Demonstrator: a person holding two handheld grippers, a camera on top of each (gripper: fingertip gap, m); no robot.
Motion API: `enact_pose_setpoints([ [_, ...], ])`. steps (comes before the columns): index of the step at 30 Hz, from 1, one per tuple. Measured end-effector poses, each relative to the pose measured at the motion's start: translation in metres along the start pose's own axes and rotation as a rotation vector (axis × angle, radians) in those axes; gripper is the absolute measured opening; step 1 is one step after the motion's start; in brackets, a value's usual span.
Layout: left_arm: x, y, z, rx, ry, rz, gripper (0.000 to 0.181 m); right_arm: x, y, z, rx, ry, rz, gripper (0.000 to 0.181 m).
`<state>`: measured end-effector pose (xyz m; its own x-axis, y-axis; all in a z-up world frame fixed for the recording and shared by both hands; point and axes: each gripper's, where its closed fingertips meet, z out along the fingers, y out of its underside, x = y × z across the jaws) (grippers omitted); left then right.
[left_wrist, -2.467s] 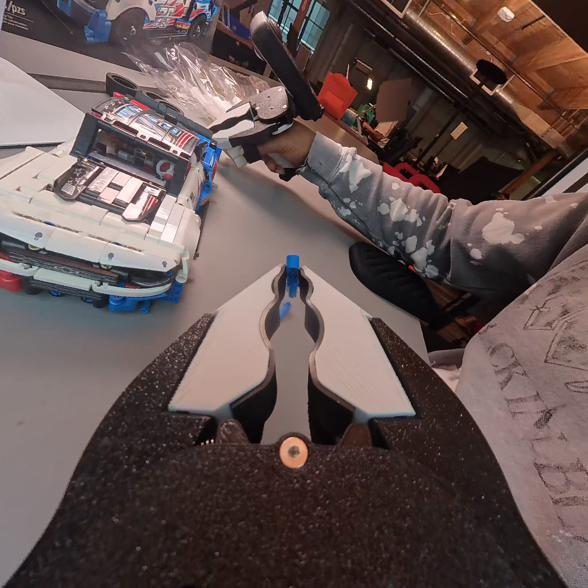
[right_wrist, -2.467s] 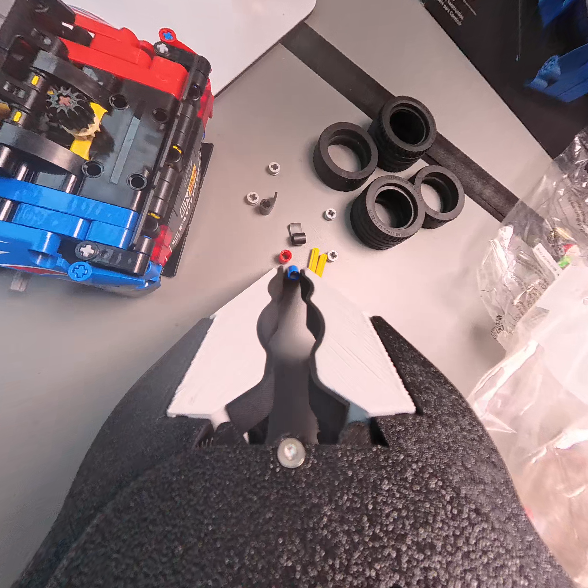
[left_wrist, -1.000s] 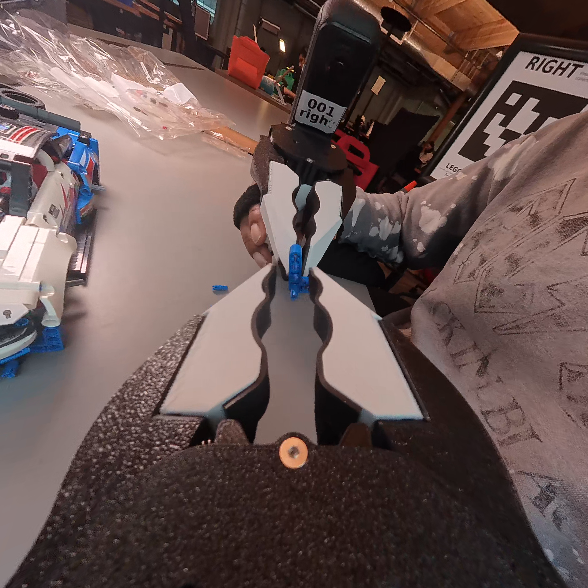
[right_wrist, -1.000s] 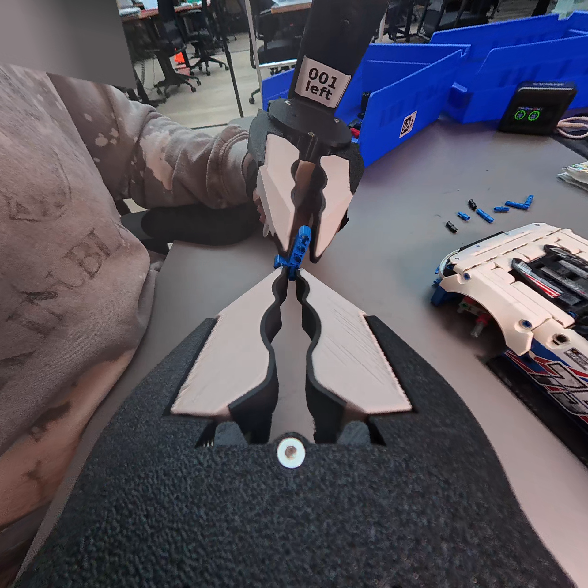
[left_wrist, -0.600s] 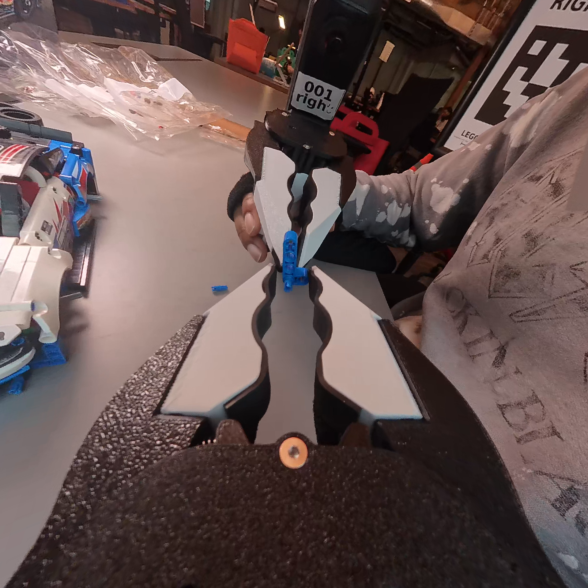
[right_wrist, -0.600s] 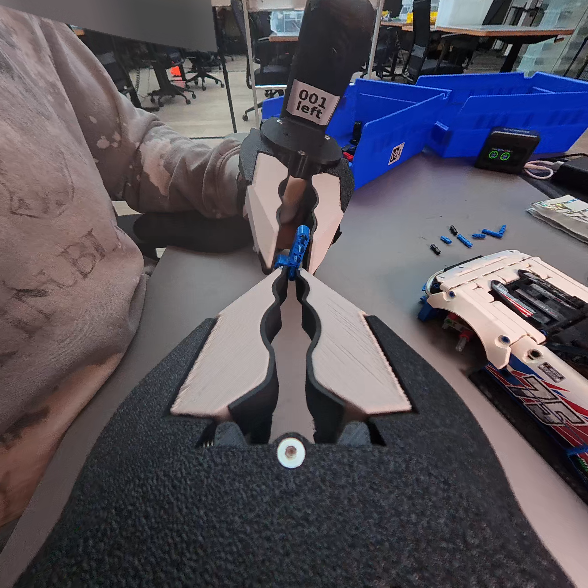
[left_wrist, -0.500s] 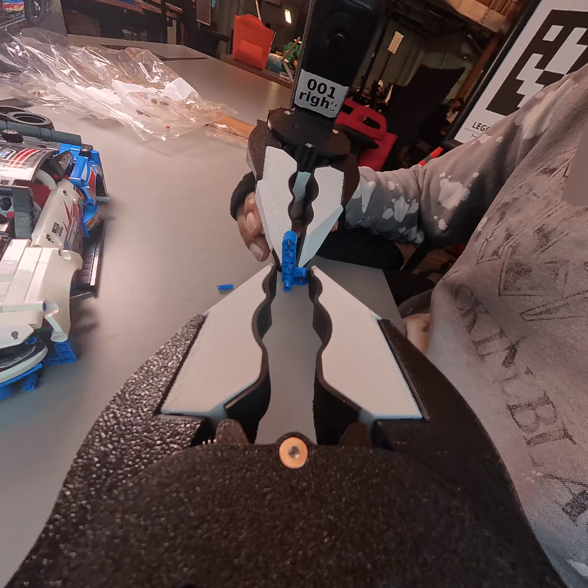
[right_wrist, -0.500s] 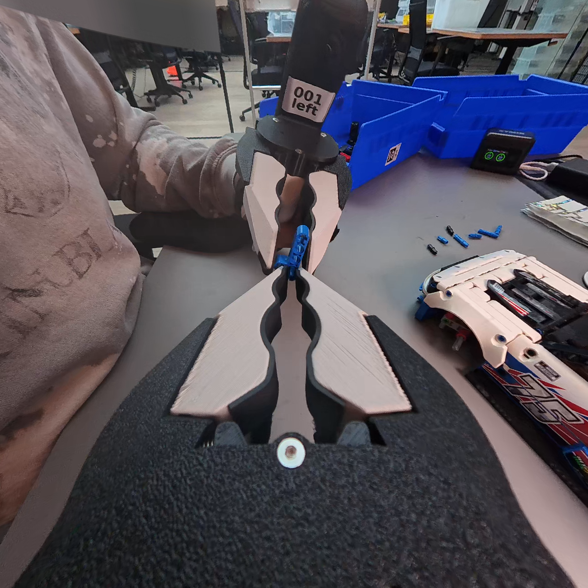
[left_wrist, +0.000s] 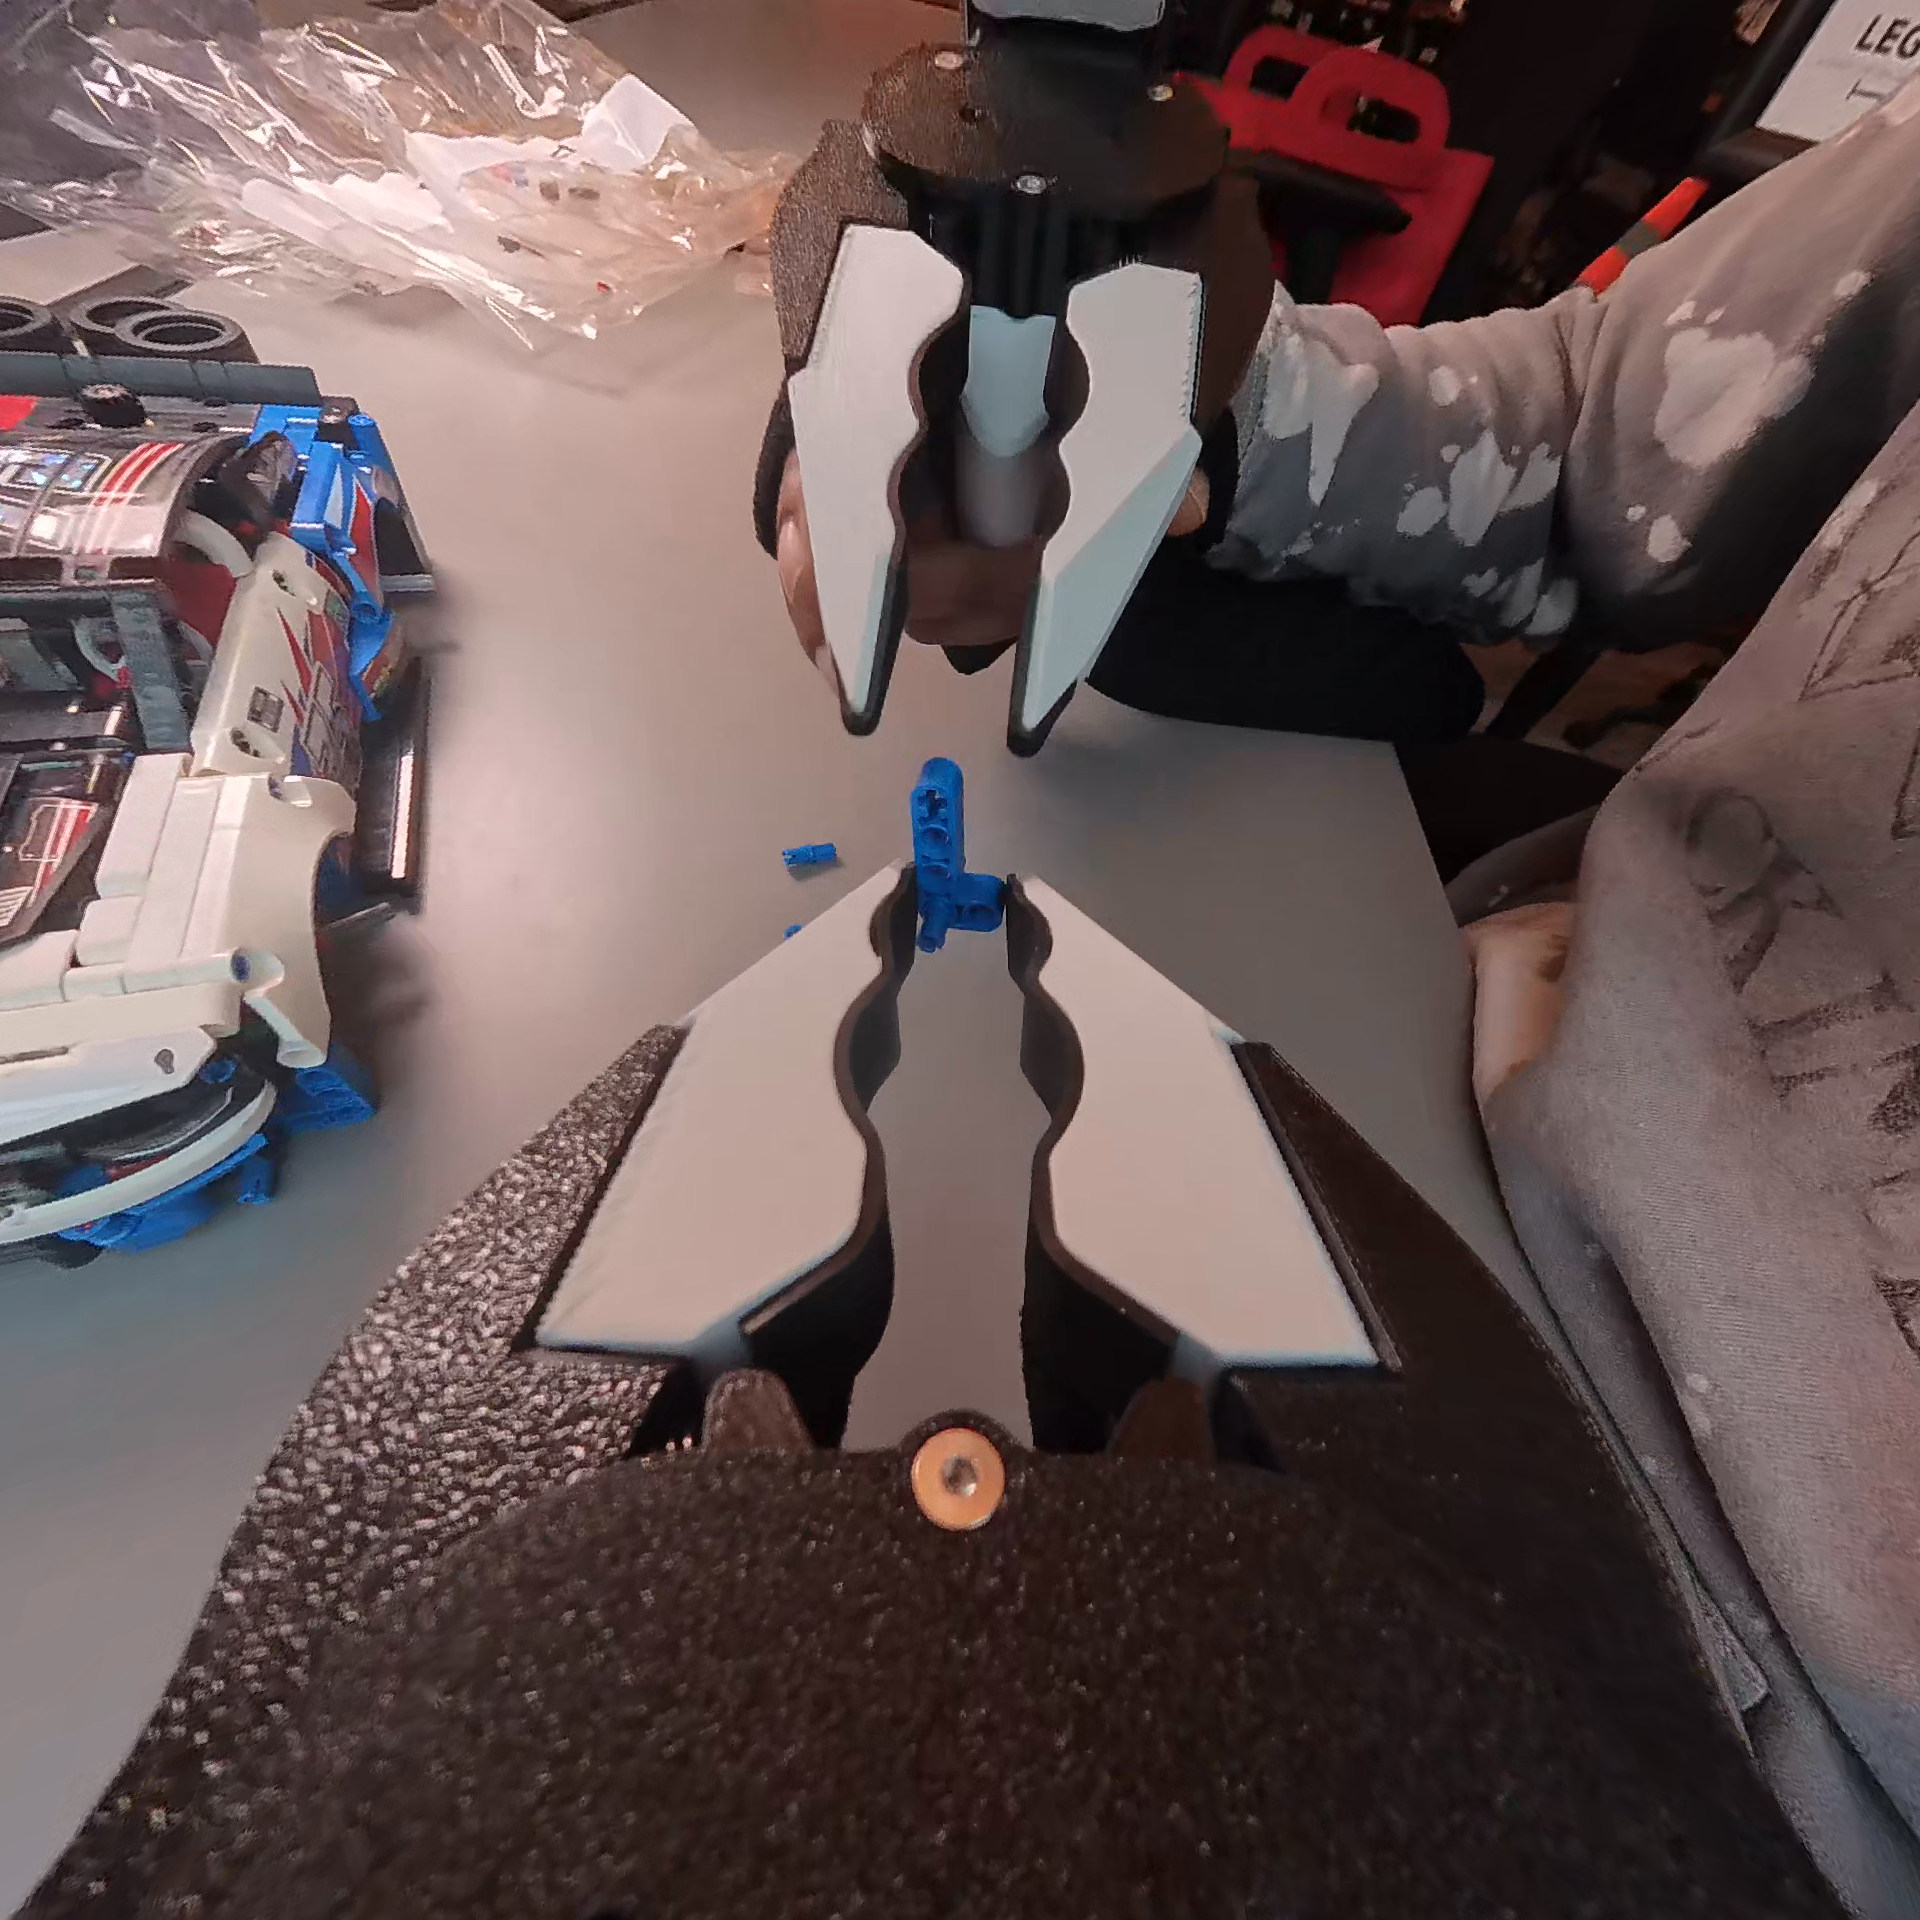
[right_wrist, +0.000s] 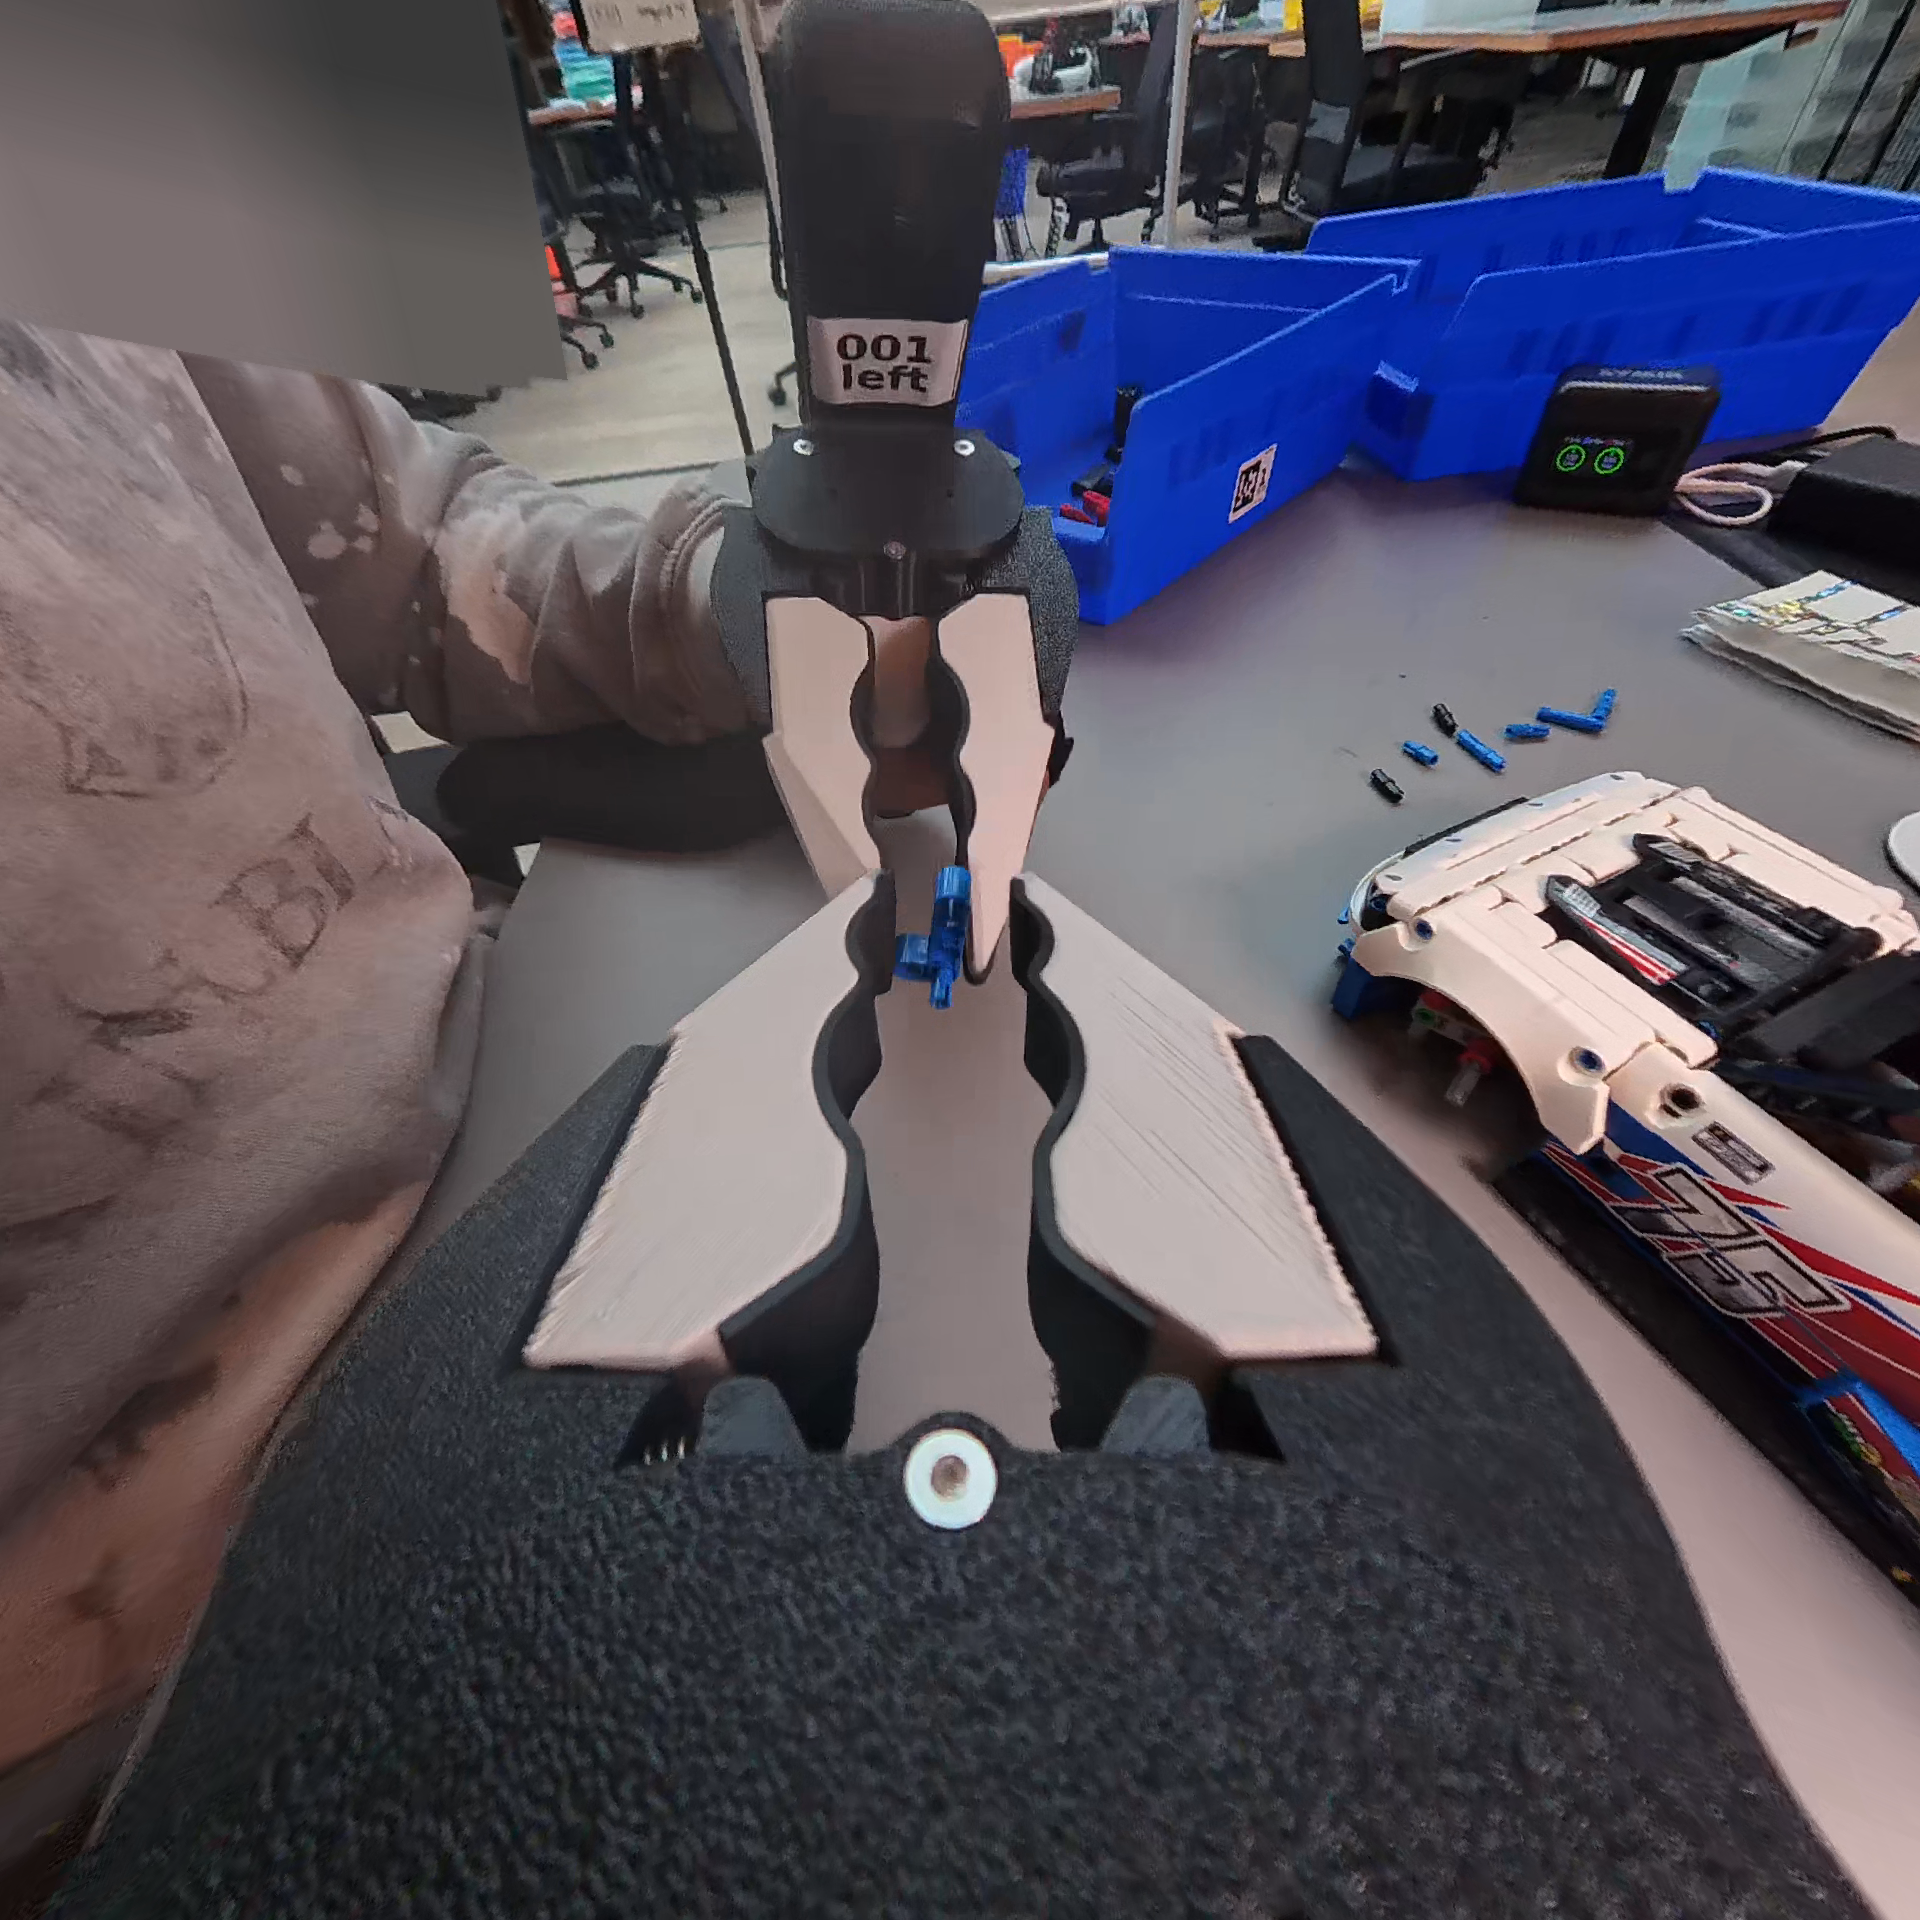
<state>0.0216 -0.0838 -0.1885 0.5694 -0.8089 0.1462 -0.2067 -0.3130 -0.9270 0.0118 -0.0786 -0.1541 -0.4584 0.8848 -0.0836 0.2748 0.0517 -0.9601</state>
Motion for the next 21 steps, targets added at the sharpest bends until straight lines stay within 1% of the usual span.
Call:
enact_pose_setpoints([
  [1,0.001,0.001,0.002,-0.01,-0.001,0.009,0.015,0.0,0.003,0.004,-0.023,0.012,-0.015,0.019],
  [3,0.0,0.003,0.003,-0.022,-0.014,0.017,0.015,0.002,0.019,0.014,-0.108,0.035,-0.041,0.014],
  [4,0.0,0.004,0.002,-0.024,-0.013,0.018,0.015,-0.002,0.021,0.016,-0.108,0.019,-0.048,0.007],
  [7,-0.001,-0.004,-0.003,0.026,-0.006,-0.009,0.014,-0.001,0.014,0.011,-0.042,0.002,-0.024,0.006],
  [10,-0.002,-0.021,-0.012,0.125,0.018,-0.057,0.013,0.001,0.005,0.003,0.051,0.001,-0.007,0.006],
  [12,-0.001,-0.027,-0.016,0.17,0.042,-0.079,0.014,-0.001,0.002,0.002,0.087,-0.011,0.013,0.006],
  [21,-0.002,-0.034,-0.02,0.24,0.08,-0.149,0.014,-0.003,0.011,0.012,0.048,0.039,-0.05,0.008],
])
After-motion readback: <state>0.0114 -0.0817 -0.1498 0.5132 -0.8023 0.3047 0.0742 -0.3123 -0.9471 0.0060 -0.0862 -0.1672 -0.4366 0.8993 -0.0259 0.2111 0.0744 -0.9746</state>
